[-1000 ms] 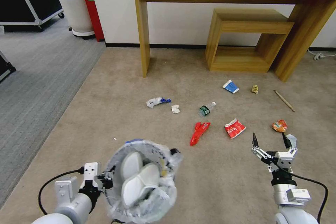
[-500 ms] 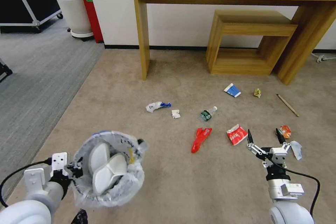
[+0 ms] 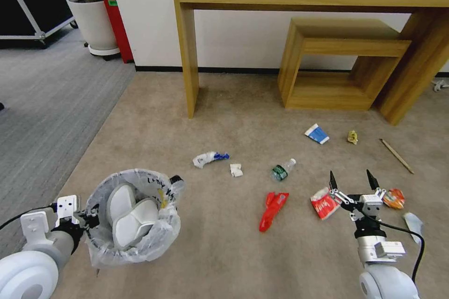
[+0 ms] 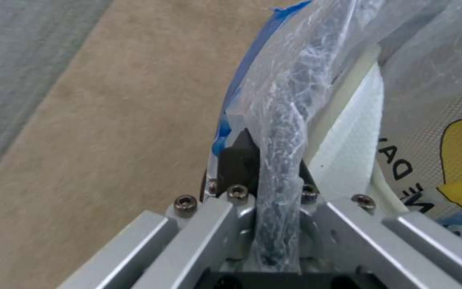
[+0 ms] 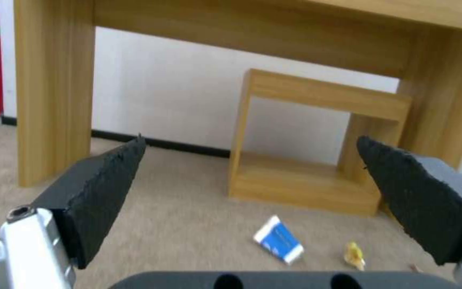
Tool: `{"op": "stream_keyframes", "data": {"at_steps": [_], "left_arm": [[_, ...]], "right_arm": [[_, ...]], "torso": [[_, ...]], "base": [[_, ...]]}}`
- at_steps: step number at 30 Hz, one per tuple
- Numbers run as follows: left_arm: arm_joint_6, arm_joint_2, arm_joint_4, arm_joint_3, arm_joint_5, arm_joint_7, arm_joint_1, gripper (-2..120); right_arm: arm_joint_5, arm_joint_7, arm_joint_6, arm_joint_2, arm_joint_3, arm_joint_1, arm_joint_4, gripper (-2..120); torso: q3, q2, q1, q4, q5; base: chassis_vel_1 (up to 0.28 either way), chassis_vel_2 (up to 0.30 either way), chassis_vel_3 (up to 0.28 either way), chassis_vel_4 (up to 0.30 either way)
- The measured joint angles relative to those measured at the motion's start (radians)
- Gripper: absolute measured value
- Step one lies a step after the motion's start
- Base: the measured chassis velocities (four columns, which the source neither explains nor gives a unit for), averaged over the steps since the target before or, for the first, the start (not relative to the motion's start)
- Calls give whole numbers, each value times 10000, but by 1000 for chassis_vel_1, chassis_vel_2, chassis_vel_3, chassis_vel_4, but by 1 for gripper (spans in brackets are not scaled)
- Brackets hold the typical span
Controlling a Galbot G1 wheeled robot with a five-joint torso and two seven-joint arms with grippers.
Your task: Pick up the trash bin and place the garbage on the floor into it.
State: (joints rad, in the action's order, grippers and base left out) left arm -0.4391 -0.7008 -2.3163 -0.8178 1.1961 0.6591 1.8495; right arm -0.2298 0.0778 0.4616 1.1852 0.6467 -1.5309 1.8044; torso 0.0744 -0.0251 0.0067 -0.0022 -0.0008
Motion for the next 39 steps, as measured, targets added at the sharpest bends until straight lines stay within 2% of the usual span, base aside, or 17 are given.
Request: {"op": "stream_keyframes", "data": {"at_steps": [2,6,23,39], "left_arm": [[18,-56,-46,117,-76,-5,-11,0],[39,-93,-63,156,-143,-4,8,0],[50,-480,-263,320,-398,-41,174,0],[64,-587,-319,545,-471,-43,139,0]], "right_arm": [[-48,-35,126,5,-73,71,-28,100],[-37,-32,138,-23,-115,182,-35,100],[-44,112,428,519,54,28,93,100],[69,73,366,627,-26,198,-46,100]], "torso": [[1,1,1,0,11],[1,1,2,0,6],[-4,0,-5,1,9],[-2,0,-3,1,8]], "base": [[-228,192,223,-217],[-104,127,87,-103],[13,-13,-10,18],[0,0,0,0]]}}
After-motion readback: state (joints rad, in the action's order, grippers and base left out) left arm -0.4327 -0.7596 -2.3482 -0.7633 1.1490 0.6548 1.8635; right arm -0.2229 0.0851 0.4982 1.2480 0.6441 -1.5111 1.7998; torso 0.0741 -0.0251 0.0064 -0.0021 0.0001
